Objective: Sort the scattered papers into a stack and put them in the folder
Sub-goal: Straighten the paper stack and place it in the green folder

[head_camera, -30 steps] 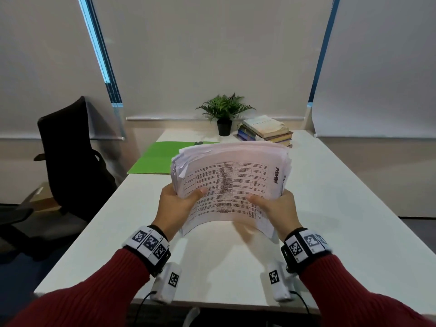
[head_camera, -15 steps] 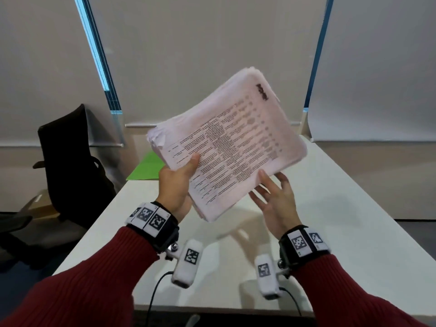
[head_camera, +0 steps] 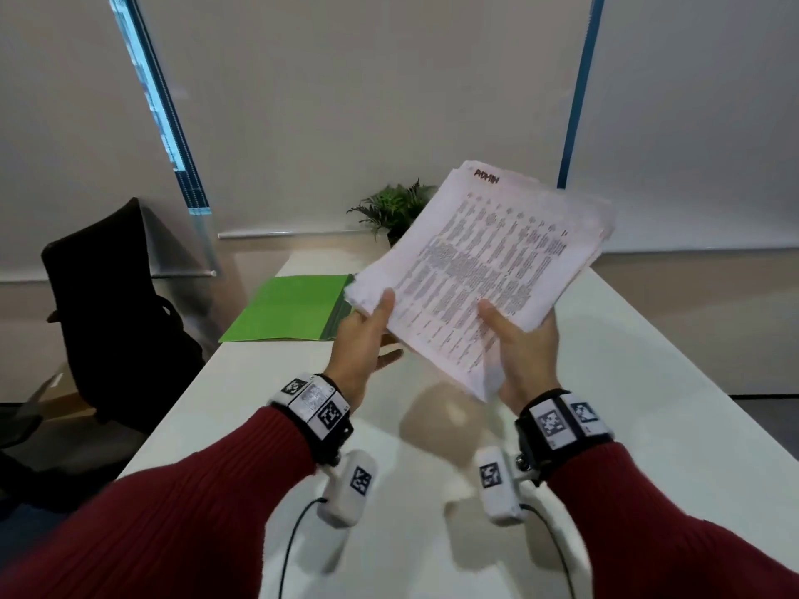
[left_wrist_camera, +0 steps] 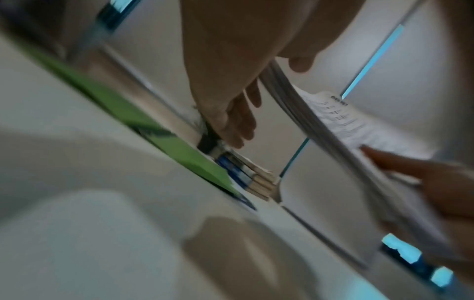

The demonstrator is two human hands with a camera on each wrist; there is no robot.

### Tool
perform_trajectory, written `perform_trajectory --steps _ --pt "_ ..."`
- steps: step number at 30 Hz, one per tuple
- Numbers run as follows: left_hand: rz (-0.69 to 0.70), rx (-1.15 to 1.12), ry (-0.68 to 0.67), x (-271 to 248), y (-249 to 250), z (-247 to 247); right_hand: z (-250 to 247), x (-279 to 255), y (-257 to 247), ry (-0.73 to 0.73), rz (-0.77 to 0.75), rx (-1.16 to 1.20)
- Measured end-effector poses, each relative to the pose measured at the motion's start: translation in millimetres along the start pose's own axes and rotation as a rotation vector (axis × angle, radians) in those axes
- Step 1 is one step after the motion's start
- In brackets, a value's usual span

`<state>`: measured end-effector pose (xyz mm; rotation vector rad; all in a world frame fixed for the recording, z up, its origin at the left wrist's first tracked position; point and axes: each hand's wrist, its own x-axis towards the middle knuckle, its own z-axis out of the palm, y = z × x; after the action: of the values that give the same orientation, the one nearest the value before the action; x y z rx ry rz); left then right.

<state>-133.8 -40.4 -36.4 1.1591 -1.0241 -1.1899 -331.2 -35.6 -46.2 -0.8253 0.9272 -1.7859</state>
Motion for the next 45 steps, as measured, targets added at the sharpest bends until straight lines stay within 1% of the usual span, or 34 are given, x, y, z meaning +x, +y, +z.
perform_trajectory --steps 2,3,4,5,7,8,10,12,16,21,24,27,34,36,39,41,42,43,45 --pt "0.066 0.331 0.067 33.8 -7.9 -22.1 -17.9 23.4 -9.4 0.012 -0.058 -0.081" --pt "0.119 0.560 0.092 55.8 -15.8 -34.4 -26.2 33.7 -13.2 0.008 -0.084 -0.118" --pt "0.137 0.809 0.092 75.4 -24.6 -46.2 -33.2 41.2 -16.5 -0.001 -0.101 -0.151" --pt "0.127 1.038 0.059 96.1 -36.1 -55.4 -39.1 47.6 -18.8 -0.009 -0.110 -0.179" --pt "0.054 1.386 -0.056 127.6 -58.1 -63.6 -49.5 59.8 -20.1 -0.037 -0.113 -0.213" --pt "0.016 1.504 -0.109 137.9 -67.5 -63.7 -53.4 65.5 -19.2 -0.060 -0.108 -0.219" --pt "-0.018 1.635 -0.168 150.7 -80.8 -62.6 -60.9 73.4 -16.1 -0.089 -0.096 -0.235" --pt "-0.034 1.666 -0.180 163.8 -88.7 -61.1 -68.1 80.6 -9.7 -0.100 -0.082 -0.252" --pt "-0.154 1.652 -0.270 178.0 -94.9 -62.5 -76.6 87.9 0.0 -0.142 -0.042 -0.232" --pt "-0.144 1.649 -0.303 164.4 -97.5 -71.4 -72.7 81.0 -1.6 -0.190 -0.007 -0.221" --pt "-0.082 1.679 -0.342 133.2 -99.0 -77.9 -69.2 67.8 -6.2 -0.194 0.023 -0.212" --pt "0.002 1.715 -0.401 89.6 -99.0 -84.2 -63.1 48.0 -11.1 -0.208 0.063 -0.192" --pt "-0.050 1.709 -0.463 -36.6 -78.9 -85.2 -52.3 3.8 -6.4 -0.214 0.218 -0.104" --pt "-0.042 1.719 -0.468 -66.7 -76.1 -87.3 -50.9 -4.9 -1.1 -0.227 0.253 -0.107" --pt "-0.038 1.685 -0.486 -92.8 -69.4 -91.6 -47.5 -14.1 7.2 -0.264 0.298 -0.155" --pt "-0.014 1.550 -0.455 -92.7 -56.5 -98.8 -42.9 -19.8 10.8 -0.276 0.340 -0.164" --pt "0.007 1.469 -0.407 -87.8 -49.6 -105.5 -40.1 -22.2 12.7 -0.283 0.360 -0.170" --pt "0.030 1.417 -0.334 -81.5 -42.4 -114.9 -37.6 -23.9 13.8 -0.286 0.377 -0.178" --pt "0.032 1.408 -0.146 -63.9 -29.8 -141.5 -34.2 -21.4 20.9 -0.302 0.411 -0.199"
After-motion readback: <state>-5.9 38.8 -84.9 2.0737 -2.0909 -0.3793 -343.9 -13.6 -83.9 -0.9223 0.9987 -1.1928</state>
